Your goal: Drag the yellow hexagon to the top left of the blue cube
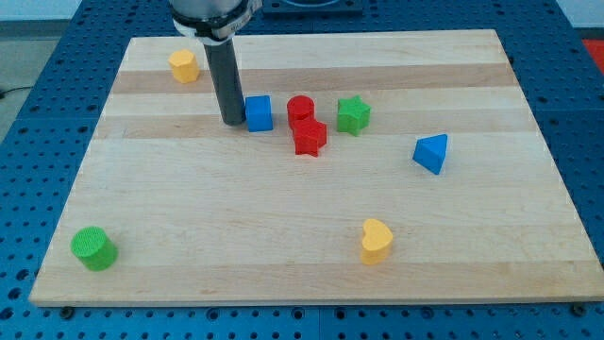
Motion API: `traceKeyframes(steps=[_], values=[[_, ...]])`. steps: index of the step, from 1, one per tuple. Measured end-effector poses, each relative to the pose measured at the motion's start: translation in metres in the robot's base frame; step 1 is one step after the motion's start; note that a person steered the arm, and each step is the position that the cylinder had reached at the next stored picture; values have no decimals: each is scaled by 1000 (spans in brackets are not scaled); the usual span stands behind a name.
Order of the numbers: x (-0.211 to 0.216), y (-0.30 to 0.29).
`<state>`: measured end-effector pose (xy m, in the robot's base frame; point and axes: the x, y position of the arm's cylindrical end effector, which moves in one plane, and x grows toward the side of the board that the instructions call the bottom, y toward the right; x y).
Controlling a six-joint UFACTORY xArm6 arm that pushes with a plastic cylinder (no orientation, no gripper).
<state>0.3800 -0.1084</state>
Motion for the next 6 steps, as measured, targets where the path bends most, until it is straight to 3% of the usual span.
traceKeyframes(steps=[2, 3, 4, 5, 6], values=[[-66, -186], [-110, -170], [-132, -118], [-115, -103], [-70, -91]])
